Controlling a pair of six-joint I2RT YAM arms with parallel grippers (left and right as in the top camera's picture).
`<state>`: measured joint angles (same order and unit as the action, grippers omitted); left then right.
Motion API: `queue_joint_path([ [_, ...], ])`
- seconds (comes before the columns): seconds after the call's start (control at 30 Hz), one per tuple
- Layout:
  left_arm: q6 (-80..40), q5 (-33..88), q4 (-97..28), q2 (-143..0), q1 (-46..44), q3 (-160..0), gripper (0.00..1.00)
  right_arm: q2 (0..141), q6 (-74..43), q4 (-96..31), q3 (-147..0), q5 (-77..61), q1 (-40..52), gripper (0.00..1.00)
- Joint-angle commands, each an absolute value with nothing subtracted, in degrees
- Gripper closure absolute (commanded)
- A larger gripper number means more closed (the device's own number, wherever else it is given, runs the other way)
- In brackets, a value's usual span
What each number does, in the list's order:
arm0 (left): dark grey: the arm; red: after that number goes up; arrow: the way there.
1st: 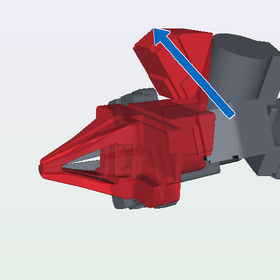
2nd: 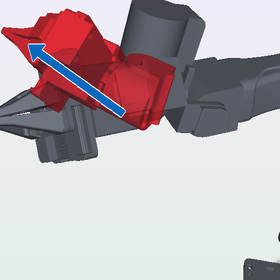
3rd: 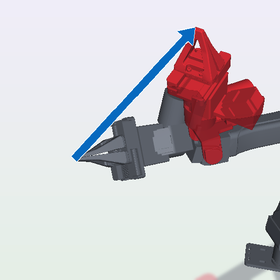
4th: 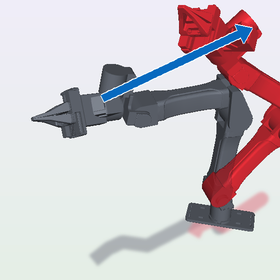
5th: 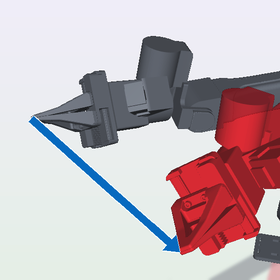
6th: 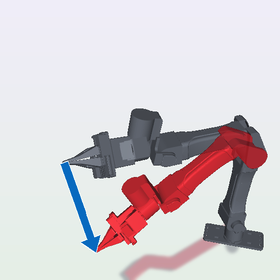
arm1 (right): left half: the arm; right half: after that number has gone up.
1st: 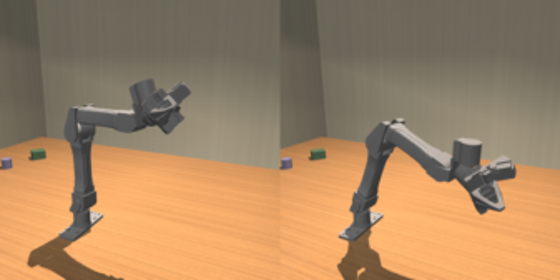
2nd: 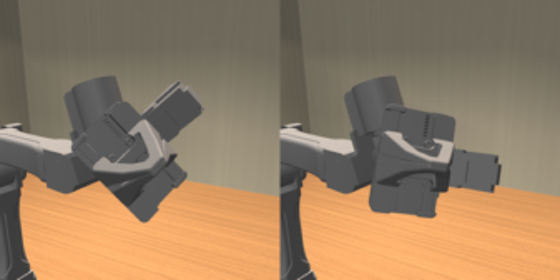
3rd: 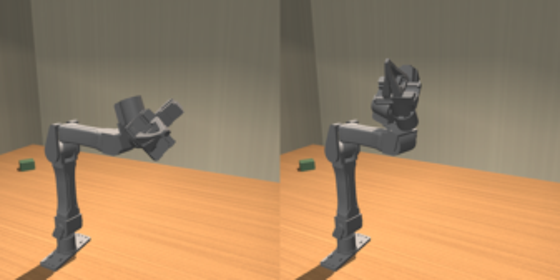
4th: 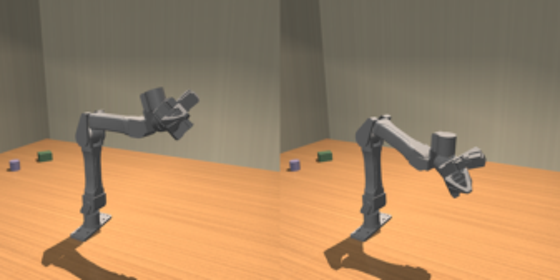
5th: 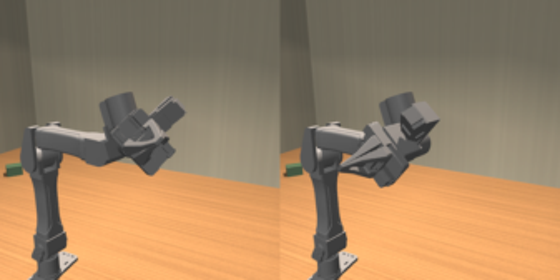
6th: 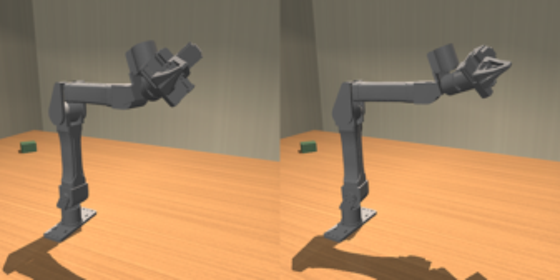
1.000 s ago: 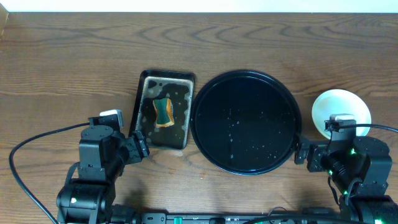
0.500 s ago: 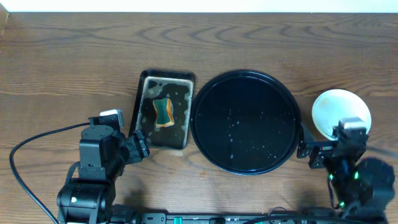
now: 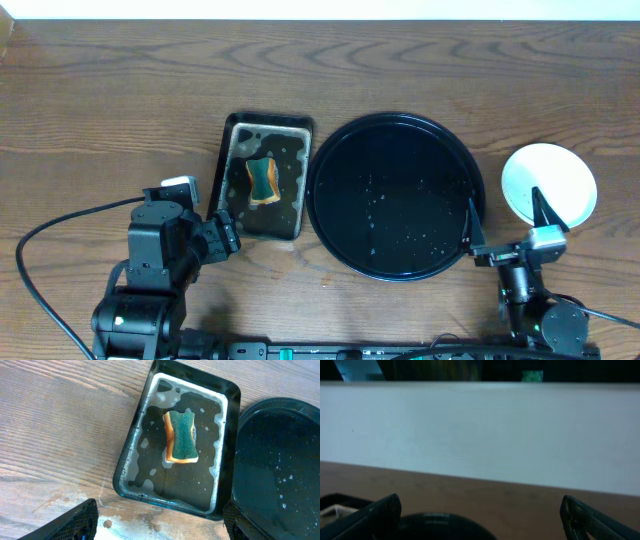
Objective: Clean dirty plates on tray and stack at the side
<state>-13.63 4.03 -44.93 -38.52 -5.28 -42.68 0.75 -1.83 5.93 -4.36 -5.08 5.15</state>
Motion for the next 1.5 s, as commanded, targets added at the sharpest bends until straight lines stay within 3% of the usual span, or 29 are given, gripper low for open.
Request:
queue_joint_path([
  [0.0,-13.1,4.1,-44.9,-38.5,-5.1,-42.4,0.19,0.3,-1.2,6.2,-1.0,-3.4,6.7,0.01],
  [0.17,-13.1,4.1,-44.9,-38.5,-5.0,-42.4,0.19,0.3,-1.2,-4.1,-0.3,-3.5,7.3,0.01],
  [1.23,-13.1,4.1,-44.9,-38.5,-5.1,-42.4,0.19,0.4,-1.6,-4.1,-0.3,-3.4,7.2,0.01],
  [1.47,-11.0,1.9,-43.2,-31.4,-5.0,-39.8,0.19,0.4,-1.6,-4.1,-0.3,-3.4,7.2,0.01],
])
